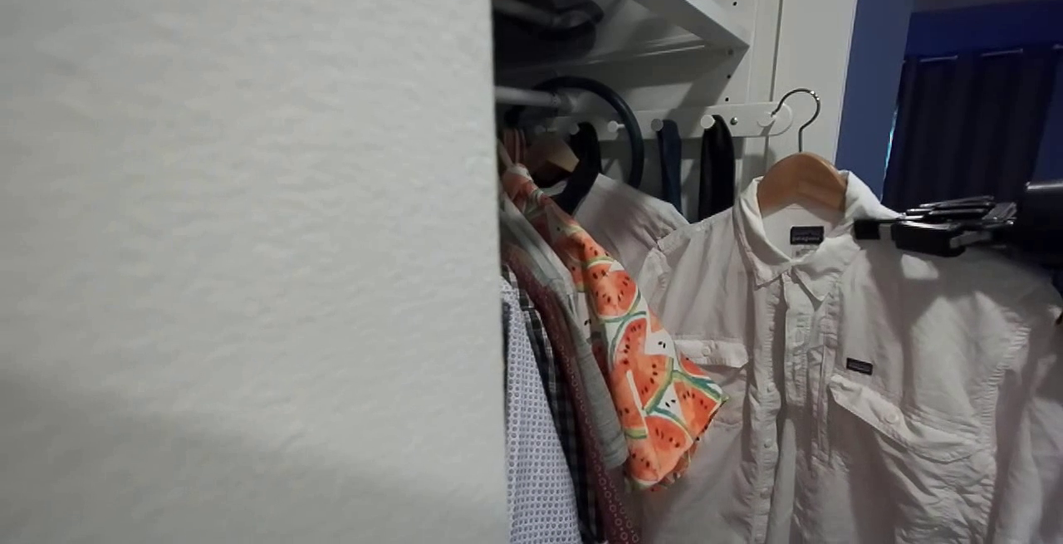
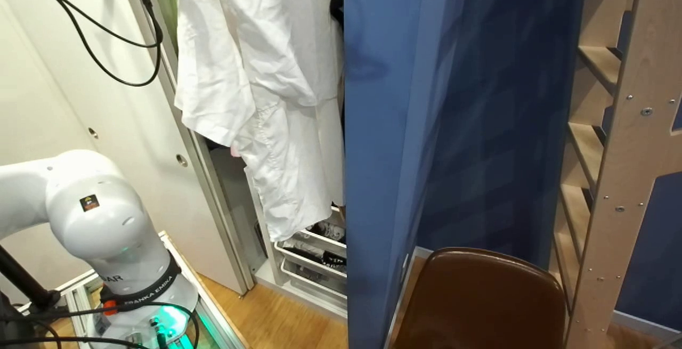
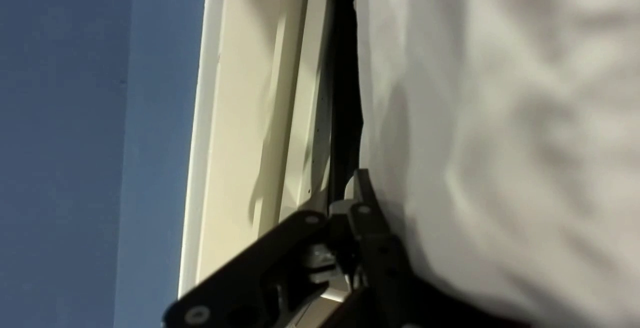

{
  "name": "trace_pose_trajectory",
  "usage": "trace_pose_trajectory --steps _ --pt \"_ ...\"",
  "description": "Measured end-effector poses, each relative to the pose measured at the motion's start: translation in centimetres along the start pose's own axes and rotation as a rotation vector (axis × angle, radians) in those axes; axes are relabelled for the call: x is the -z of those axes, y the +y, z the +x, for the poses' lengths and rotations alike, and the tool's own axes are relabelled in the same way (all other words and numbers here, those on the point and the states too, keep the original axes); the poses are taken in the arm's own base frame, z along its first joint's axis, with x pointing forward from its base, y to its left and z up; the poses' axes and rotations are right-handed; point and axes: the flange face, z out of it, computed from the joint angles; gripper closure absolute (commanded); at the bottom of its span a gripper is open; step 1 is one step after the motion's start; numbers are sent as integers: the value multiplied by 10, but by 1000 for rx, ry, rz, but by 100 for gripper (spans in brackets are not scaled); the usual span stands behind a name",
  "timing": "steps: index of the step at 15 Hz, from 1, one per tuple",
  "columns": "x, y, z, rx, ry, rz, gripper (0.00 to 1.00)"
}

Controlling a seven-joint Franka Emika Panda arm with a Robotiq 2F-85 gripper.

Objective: Hang two shirts on the first and second hooks, respectively

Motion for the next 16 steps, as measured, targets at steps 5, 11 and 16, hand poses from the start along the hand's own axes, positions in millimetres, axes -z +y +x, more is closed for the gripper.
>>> trace_pose_trajectory --steps 5,11,16 --pt "-5 5 -2 -15 -9 4 95" --pt "-18 11 5 -35 -5 33 95" --pt "-39 12 7 -38 -47 45 53"
